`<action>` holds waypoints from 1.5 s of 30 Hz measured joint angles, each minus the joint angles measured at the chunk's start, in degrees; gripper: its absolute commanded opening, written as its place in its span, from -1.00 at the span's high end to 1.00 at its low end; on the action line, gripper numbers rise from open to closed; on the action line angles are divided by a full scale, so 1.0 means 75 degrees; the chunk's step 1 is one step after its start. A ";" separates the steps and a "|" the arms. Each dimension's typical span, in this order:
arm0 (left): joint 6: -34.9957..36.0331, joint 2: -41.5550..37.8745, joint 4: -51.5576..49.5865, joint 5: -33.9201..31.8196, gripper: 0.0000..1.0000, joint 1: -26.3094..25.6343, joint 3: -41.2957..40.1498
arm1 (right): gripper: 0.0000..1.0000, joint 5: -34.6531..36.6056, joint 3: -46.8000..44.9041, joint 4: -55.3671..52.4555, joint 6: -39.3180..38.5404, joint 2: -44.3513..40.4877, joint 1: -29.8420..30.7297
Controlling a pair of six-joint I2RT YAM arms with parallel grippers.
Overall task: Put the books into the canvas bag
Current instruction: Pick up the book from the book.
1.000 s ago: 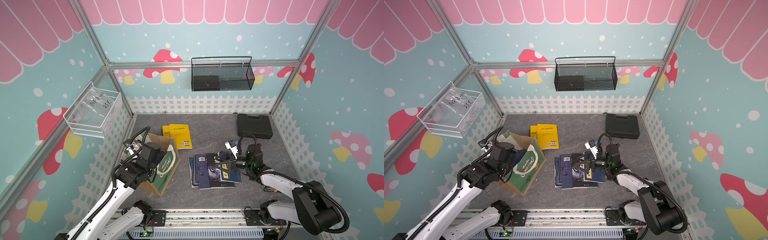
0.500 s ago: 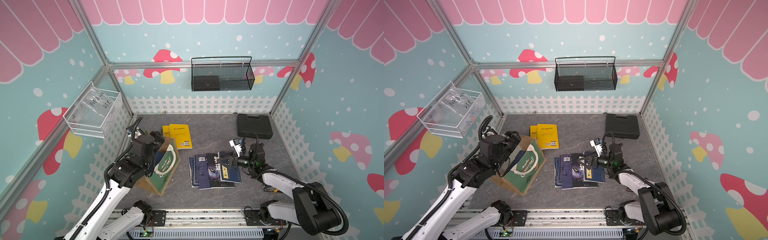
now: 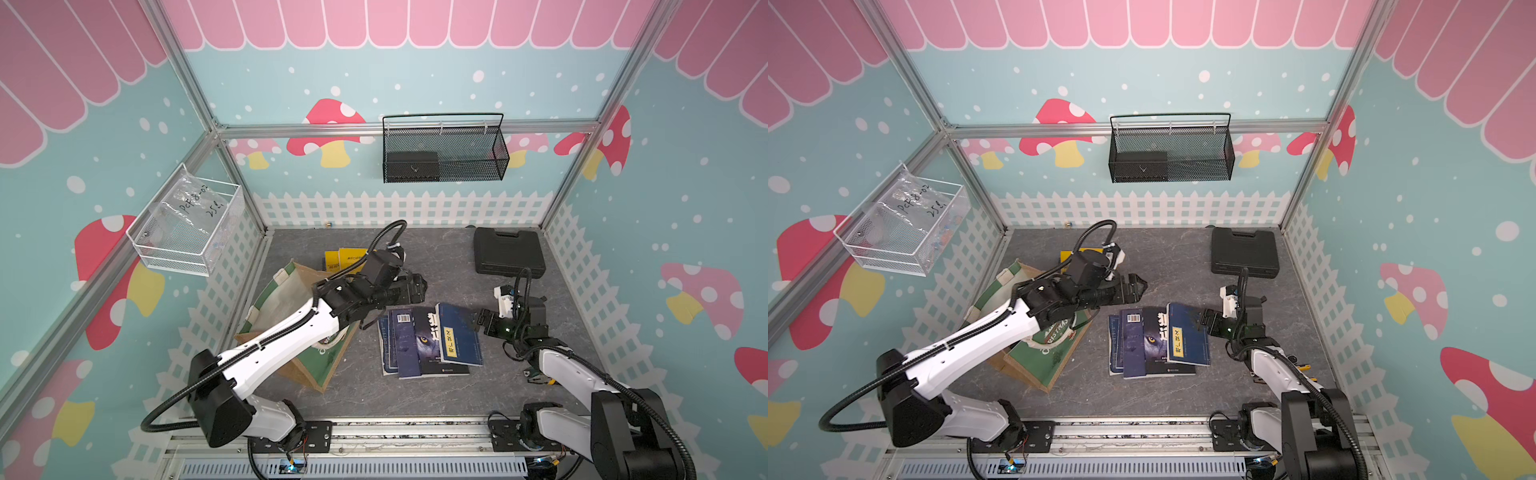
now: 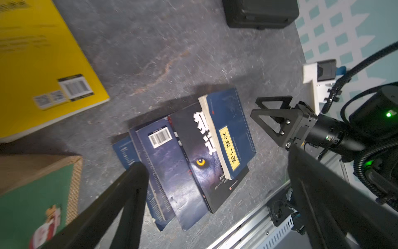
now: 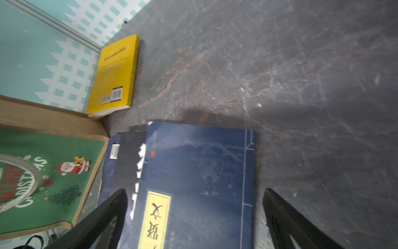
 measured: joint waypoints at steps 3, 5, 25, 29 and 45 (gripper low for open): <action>-0.0012 0.0746 0.0131 0.0274 -0.99 -0.0178 0.0047 | -0.99 0.0125 -0.0166 -0.0236 -0.0070 0.0026 0.0000; -0.0067 0.1201 0.0169 0.0420 -0.99 -0.0254 0.0038 | -0.99 0.0117 -0.0230 -0.0347 -0.0128 0.0061 0.0000; -0.0895 0.2320 0.1722 0.1588 -0.99 -0.0312 -0.1090 | -0.99 -0.0950 -0.0178 0.0644 -0.0195 0.1212 0.1559; -0.1186 0.2241 0.2430 0.1915 -0.99 -0.0073 -0.1507 | -0.99 -0.0973 -0.0076 0.0670 -0.0146 0.1314 0.1679; -0.1504 0.2250 0.4109 0.2946 -0.58 0.0458 -0.2267 | -0.99 -0.1113 -0.0044 0.1090 -0.0093 0.0530 0.1982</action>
